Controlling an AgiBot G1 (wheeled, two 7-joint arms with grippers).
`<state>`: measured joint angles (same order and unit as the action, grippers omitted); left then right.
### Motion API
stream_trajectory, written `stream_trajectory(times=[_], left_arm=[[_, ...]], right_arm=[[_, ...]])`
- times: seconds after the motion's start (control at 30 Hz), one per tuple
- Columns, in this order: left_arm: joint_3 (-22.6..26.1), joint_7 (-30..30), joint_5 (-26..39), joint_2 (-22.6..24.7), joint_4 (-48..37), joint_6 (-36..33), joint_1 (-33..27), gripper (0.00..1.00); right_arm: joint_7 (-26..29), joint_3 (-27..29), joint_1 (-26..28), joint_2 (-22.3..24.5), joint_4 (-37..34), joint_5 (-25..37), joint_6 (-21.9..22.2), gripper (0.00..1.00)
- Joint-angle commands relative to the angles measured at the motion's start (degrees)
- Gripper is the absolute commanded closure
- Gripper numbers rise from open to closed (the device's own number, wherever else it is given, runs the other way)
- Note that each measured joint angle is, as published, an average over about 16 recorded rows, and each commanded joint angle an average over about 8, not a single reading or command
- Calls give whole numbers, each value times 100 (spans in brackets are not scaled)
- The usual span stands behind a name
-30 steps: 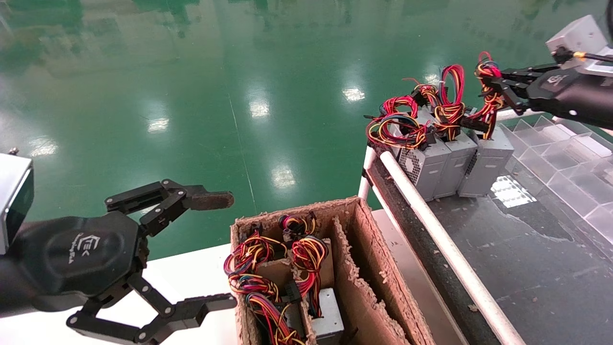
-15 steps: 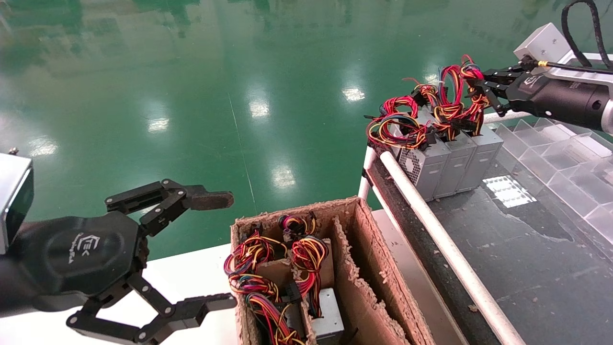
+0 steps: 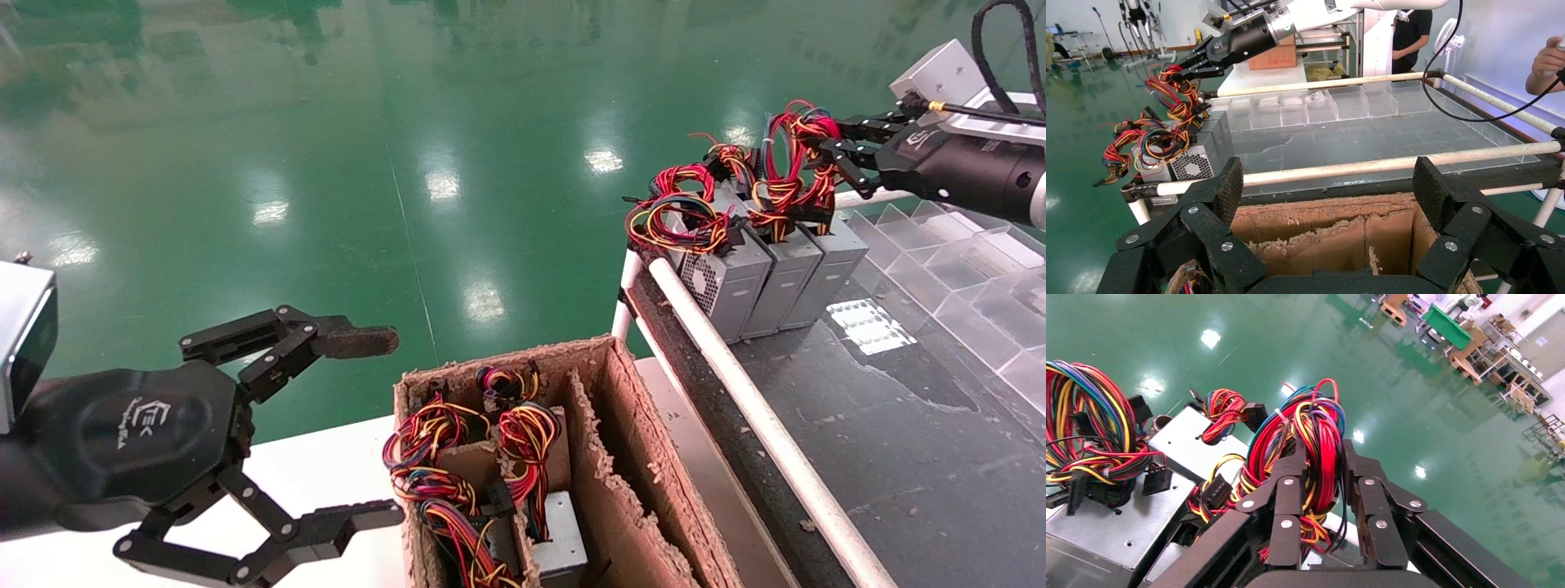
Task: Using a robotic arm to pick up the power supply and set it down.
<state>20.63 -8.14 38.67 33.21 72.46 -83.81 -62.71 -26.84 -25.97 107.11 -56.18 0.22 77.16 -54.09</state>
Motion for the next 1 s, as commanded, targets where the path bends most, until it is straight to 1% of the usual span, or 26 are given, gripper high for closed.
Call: stream_trajectory(times=[0.03, 0.17, 0.37, 0.47, 0.73, 0.87, 1.0], left_arm=[[0, 0, 0, 0, 0, 0, 0, 0], [0, 0, 0, 0, 0, 0, 0, 0], [1, 0, 0, 0, 0, 0, 0, 0], [1, 0, -1, 0, 0, 0, 0, 0], [1, 1, -1, 0, 0, 0, 0, 0], [1, 1, -1, -1, -1, 1, 0, 0], [1, 1, -2, -1, -2, 2, 0, 0]], right_arm=[[17, -4, 15, 1, -16, 6, 29, 0], [58, -26, 45, 48, -20, 37, -166, 0], [115, -64, 95, 162, -6, 90, -659, 0], [103, -47, 137, 238, 21, 66, -833, 0], [-61, 234, 183, 441, 74, -337, -912, 0], [-1, 368, 165, 503, 81, -541, -1003, 0], [153, 436, 28, 576, 291, -704, -1127, 0]])
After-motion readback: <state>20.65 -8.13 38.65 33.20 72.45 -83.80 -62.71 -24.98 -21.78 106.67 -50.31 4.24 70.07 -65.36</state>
